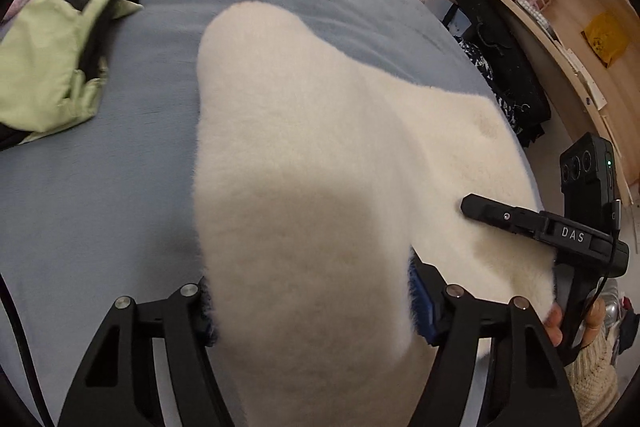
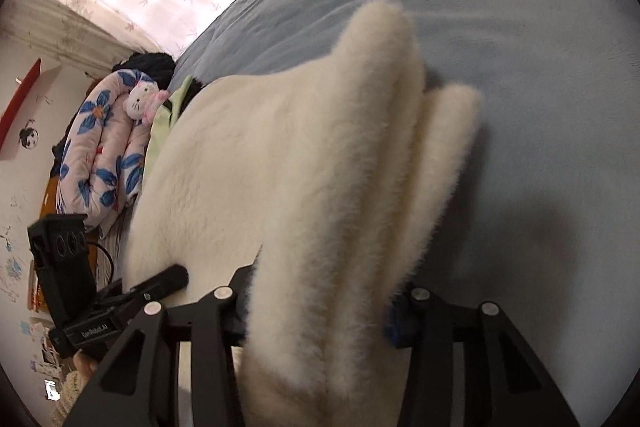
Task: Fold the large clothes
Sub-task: 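Lift the bundle with both grippers and carry it onto the green garment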
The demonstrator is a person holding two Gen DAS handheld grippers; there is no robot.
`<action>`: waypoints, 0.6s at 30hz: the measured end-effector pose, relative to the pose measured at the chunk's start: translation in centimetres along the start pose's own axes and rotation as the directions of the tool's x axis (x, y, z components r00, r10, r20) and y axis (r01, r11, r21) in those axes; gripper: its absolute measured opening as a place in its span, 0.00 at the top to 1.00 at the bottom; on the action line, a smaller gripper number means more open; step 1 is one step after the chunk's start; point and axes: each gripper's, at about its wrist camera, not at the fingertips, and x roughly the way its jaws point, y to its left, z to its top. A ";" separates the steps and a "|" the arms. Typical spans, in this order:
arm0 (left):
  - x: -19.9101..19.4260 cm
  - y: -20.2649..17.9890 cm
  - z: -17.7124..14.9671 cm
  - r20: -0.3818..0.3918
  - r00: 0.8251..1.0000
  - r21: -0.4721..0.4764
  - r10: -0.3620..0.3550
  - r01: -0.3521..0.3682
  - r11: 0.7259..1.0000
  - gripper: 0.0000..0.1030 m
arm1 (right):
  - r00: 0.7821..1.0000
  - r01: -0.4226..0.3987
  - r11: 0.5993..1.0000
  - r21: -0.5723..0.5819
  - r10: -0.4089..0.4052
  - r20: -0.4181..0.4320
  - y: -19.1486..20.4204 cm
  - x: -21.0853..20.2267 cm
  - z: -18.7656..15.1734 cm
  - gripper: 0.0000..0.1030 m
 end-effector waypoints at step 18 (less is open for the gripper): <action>-20.2 19.7 9.5 0.206 0.970 -0.033 0.132 -0.128 0.991 0.34 | 0.980 -0.182 0.966 -0.186 0.194 0.050 27.9 8.9 6.6 0.56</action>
